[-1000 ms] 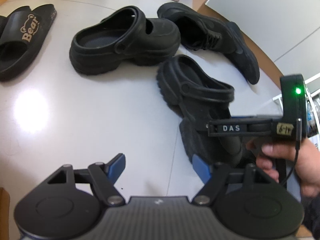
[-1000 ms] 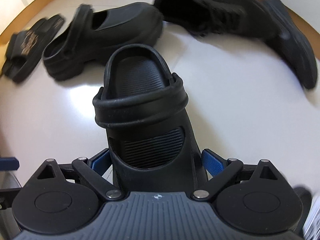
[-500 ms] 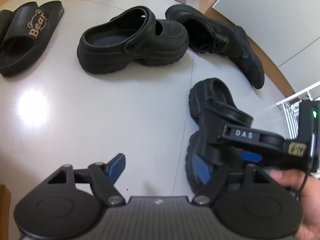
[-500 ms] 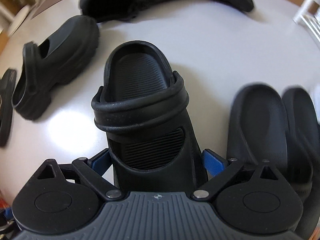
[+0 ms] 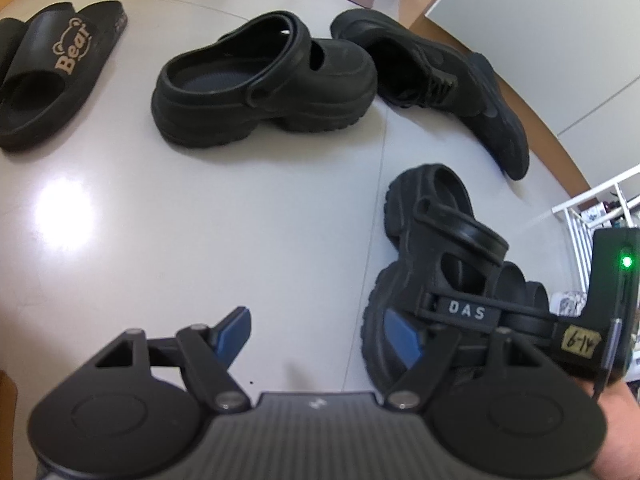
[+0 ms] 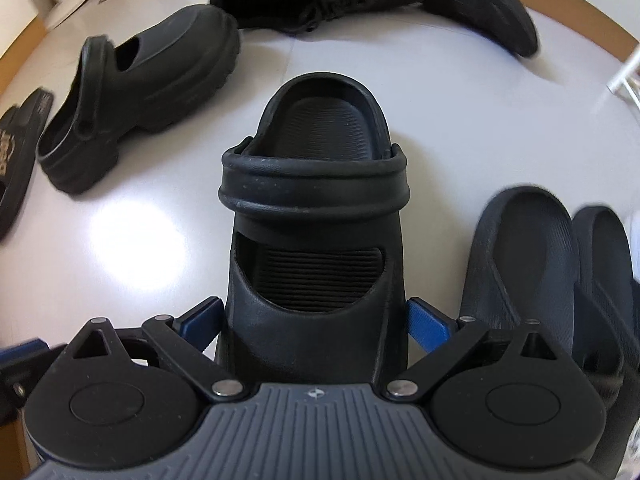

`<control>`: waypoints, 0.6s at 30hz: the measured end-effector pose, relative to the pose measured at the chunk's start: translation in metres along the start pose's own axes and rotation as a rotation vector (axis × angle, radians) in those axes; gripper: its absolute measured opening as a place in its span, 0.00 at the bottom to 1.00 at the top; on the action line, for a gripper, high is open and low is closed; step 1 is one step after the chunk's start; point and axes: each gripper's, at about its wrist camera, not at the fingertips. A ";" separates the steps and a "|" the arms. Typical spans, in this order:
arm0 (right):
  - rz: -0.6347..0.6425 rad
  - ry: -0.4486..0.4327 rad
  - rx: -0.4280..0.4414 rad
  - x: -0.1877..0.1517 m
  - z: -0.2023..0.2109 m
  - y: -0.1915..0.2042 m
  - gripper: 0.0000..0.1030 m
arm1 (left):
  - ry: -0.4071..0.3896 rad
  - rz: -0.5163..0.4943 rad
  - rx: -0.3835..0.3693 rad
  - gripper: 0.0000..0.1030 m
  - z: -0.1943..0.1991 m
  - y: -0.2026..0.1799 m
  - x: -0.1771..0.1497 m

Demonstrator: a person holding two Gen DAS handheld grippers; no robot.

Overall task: Organize scattered shoes
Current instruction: 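Lift and carry the clog beside the paired clogs with the right gripper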

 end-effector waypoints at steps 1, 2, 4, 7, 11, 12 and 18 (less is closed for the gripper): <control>-0.033 -0.001 -0.004 -0.003 0.001 -0.001 0.96 | -0.001 0.001 0.002 0.74 0.000 0.001 0.001; -0.067 -0.001 -0.008 -0.007 0.003 -0.002 0.96 | -0.002 0.004 0.003 0.74 -0.001 0.001 0.001; -0.083 -0.006 -0.020 -0.018 0.010 0.000 0.95 | -0.007 0.011 0.005 0.74 -0.001 0.003 0.002; -0.070 -0.019 -0.038 -0.027 0.011 0.004 0.96 | -0.013 0.012 0.006 0.74 0.001 0.004 0.002; -0.059 -0.024 -0.053 -0.034 0.012 0.003 0.95 | -0.020 0.013 0.008 0.74 0.002 0.006 0.002; -0.074 -0.026 -0.064 -0.035 0.013 0.000 0.95 | -0.022 0.017 0.011 0.74 0.002 0.006 0.002; -0.108 -0.033 -0.104 -0.041 0.018 -0.005 0.95 | -0.022 0.017 0.006 0.74 0.001 0.003 0.002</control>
Point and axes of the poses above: each gripper's, at about its wrist camera, not at the fingertips, and z roughly against the way its jaws point, y to its left, x to its top, and after that the axes turned 7 degrees about x, right-handed
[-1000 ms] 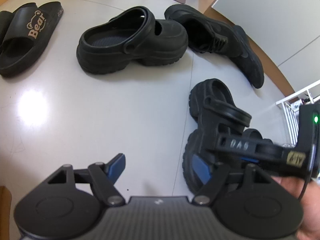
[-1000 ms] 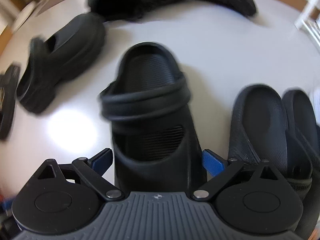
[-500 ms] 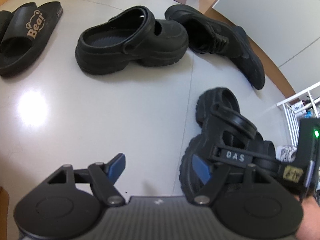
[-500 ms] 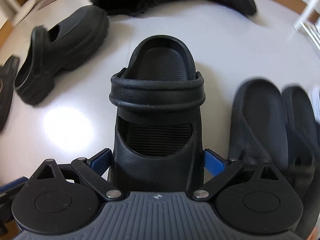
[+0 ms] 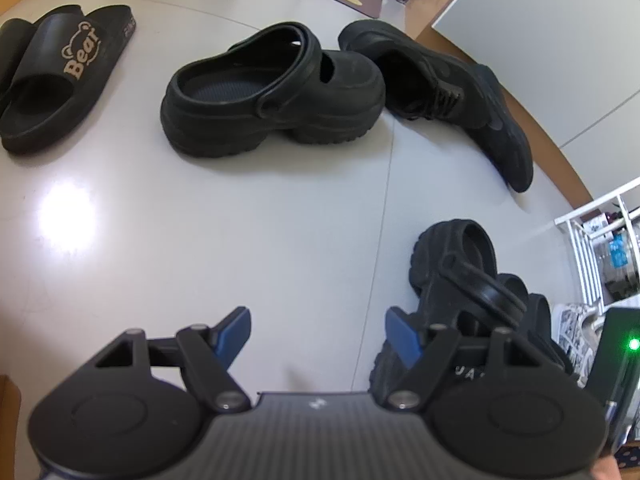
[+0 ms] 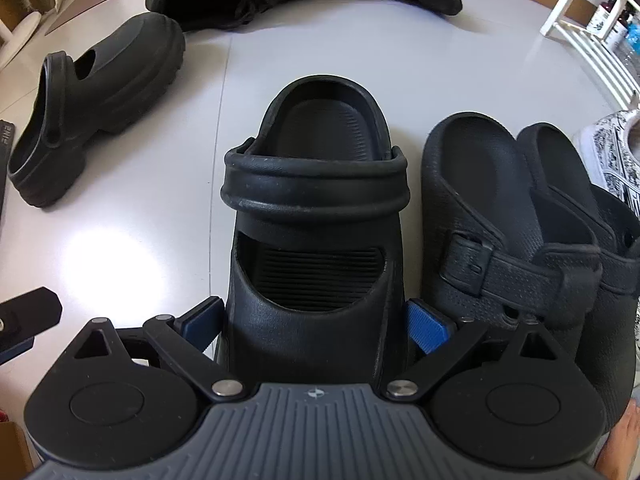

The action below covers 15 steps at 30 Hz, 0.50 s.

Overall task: Organize scattered shoes
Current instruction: 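Lift and carry the clog beside the paired clogs with the right gripper, then lower the clog into the row and open the right gripper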

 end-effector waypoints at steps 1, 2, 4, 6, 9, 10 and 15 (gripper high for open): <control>-0.002 0.001 -0.006 -0.001 0.000 0.000 0.95 | 0.001 -0.004 -0.001 0.74 0.000 -0.001 0.000; -0.005 0.003 -0.011 -0.001 0.001 -0.001 0.95 | 0.002 -0.006 -0.001 0.74 -0.001 -0.002 0.000; 0.000 0.003 -0.008 -0.004 0.002 -0.004 0.95 | 0.004 -0.010 -0.005 0.74 -0.002 -0.003 0.001; 0.003 -0.006 0.001 -0.005 0.003 -0.007 0.96 | 0.004 -0.011 -0.007 0.74 -0.002 -0.004 0.002; 0.003 -0.001 0.007 -0.005 0.003 -0.008 0.96 | 0.000 -0.014 -0.008 0.74 -0.001 -0.006 0.003; 0.004 0.002 0.007 -0.004 0.003 -0.008 0.96 | -0.001 -0.015 -0.009 0.74 -0.002 -0.007 0.003; 0.033 0.020 0.009 -0.002 -0.001 -0.004 0.96 | 0.002 -0.005 -0.018 0.74 -0.003 -0.008 0.002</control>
Point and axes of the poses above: each gripper's, at about its wrist camera, not at the fingertips, and z roughly against the way its jaws point, y to its left, x to its top, and after that the axes turned 7 degrees about x, right-handed
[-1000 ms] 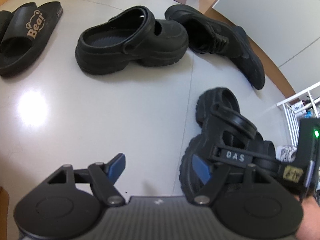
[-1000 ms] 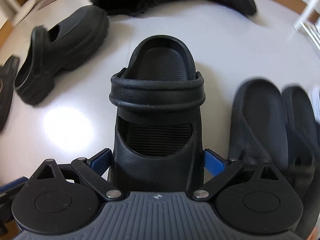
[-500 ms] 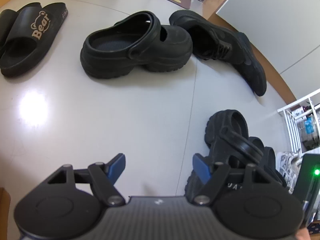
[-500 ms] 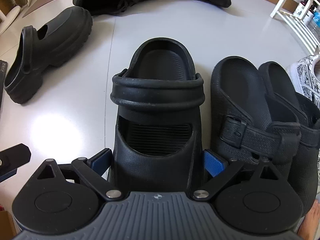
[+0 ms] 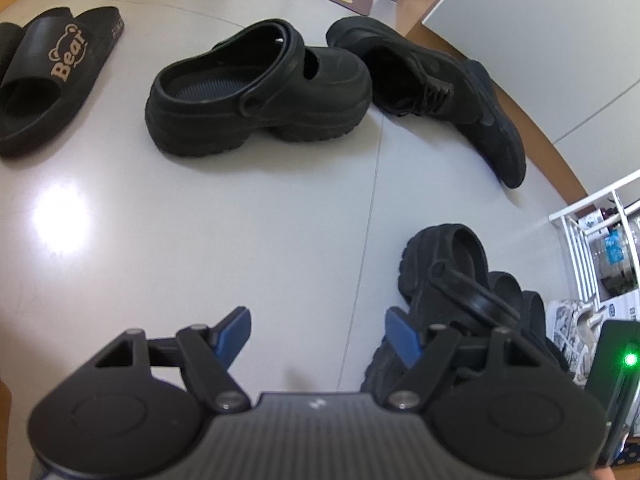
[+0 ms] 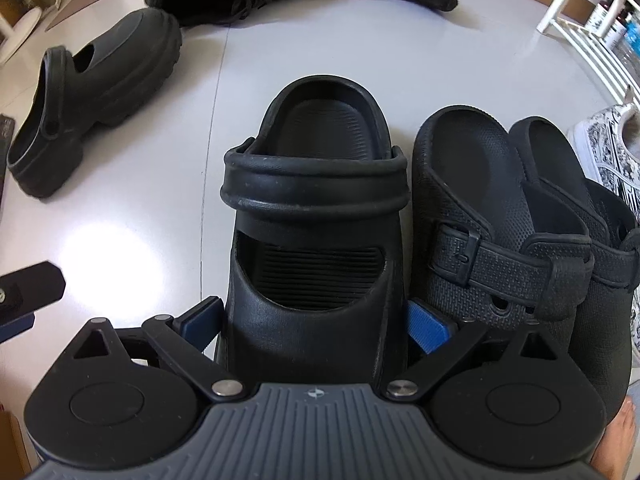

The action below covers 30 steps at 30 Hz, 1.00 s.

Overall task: Organize scattered shoes
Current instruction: 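Lower the clog into the row and open the right gripper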

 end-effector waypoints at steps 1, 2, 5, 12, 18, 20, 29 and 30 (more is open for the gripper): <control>0.020 0.011 -0.001 0.000 -0.001 0.002 0.96 | 0.001 -0.003 -0.001 0.74 -0.001 -0.001 0.000; 0.020 0.017 0.002 0.000 0.000 0.002 0.97 | 0.002 -0.006 -0.001 0.74 -0.001 -0.002 0.000; -0.002 0.035 0.030 0.003 0.003 -0.002 0.97 | 0.007 -0.011 0.003 0.74 -0.001 -0.004 -0.001; 0.015 0.017 0.112 0.000 0.032 -0.010 0.97 | -0.007 -0.054 0.022 0.74 0.011 -0.014 0.009; 0.044 -0.054 0.158 0.006 0.064 -0.017 0.97 | -0.046 -0.123 0.000 0.74 0.032 -0.033 0.027; 0.056 -0.079 0.160 0.012 0.073 -0.018 0.97 | -0.073 -0.139 -0.005 0.74 0.043 -0.040 0.037; 0.061 -0.149 0.222 0.025 0.110 -0.038 0.96 | -0.157 -0.159 0.034 0.74 0.060 -0.042 0.067; 0.060 -0.155 0.228 0.026 0.113 -0.041 0.96 | -0.165 -0.155 0.048 0.74 0.060 -0.039 0.071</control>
Point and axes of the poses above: each gripper's, at about its wrist camera, not at the fingertips, and z roughly against the way its jaws point, y to its left, x to its top, and after that the axes turned 7 degrees about x, right-handed
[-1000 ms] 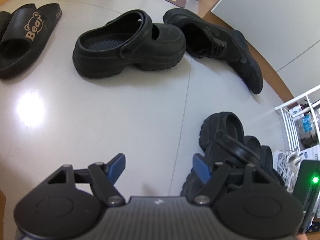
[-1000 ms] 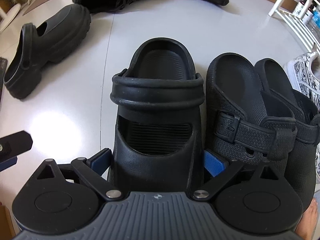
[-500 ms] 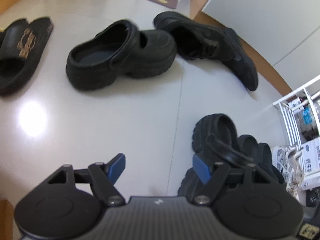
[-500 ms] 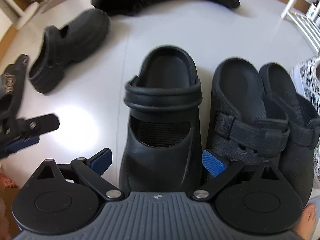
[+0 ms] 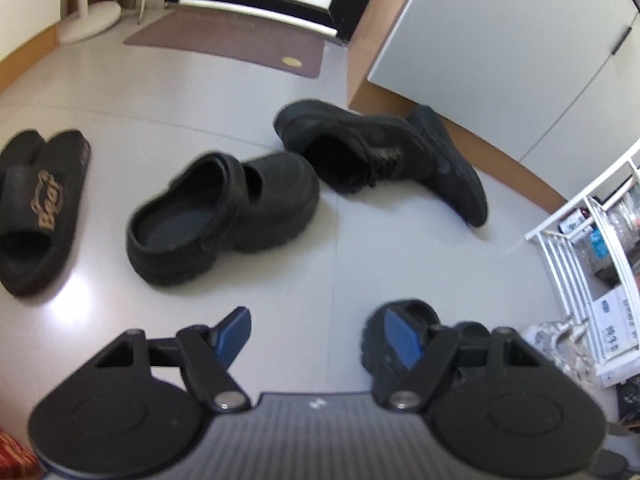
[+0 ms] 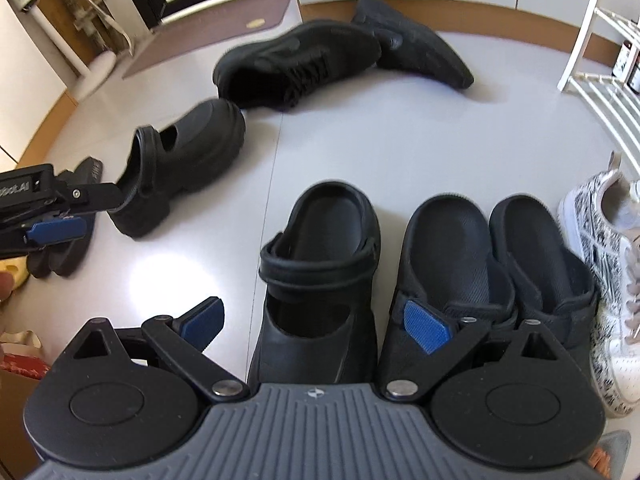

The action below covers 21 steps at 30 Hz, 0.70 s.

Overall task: Organize scattered shoes
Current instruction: 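Lower the clog into the row and open the right gripper, then close the left gripper on another black clog's strap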

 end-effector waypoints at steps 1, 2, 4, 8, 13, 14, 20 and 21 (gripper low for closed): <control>-0.002 -0.006 0.005 0.000 0.002 -0.002 0.96 | -0.007 0.005 0.012 0.74 -0.001 0.003 0.003; -0.002 -0.008 0.005 0.000 0.002 -0.004 0.96 | -0.013 0.009 0.020 0.74 -0.002 0.006 0.005; -0.002 -0.009 0.003 -0.002 0.003 -0.008 0.96 | -0.032 0.014 0.052 0.74 -0.008 0.015 0.011; -0.014 -0.009 -0.002 -0.004 -0.001 -0.015 0.96 | -0.046 0.033 0.094 0.64 -0.026 0.027 0.022; -0.018 -0.018 -0.015 -0.005 -0.012 -0.020 0.96 | -0.078 0.067 0.120 0.58 -0.048 0.034 0.033; -0.020 -0.017 -0.017 -0.005 -0.015 -0.020 0.96 | -0.091 0.065 0.126 0.57 -0.051 0.034 0.035; -0.012 -0.019 -0.035 -0.003 -0.028 -0.019 0.96 | -0.123 0.071 0.174 0.36 -0.078 0.034 0.051; -0.007 -0.032 -0.049 -0.001 -0.032 -0.018 0.96 | -0.122 0.072 0.178 0.36 -0.081 0.034 0.052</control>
Point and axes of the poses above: each gripper's, at about its wrist camera, not at the fingertips, and z roughly against the way its jaws point, y to its left, x to its top, and after that the axes turned 7 degrees about x, right-handed
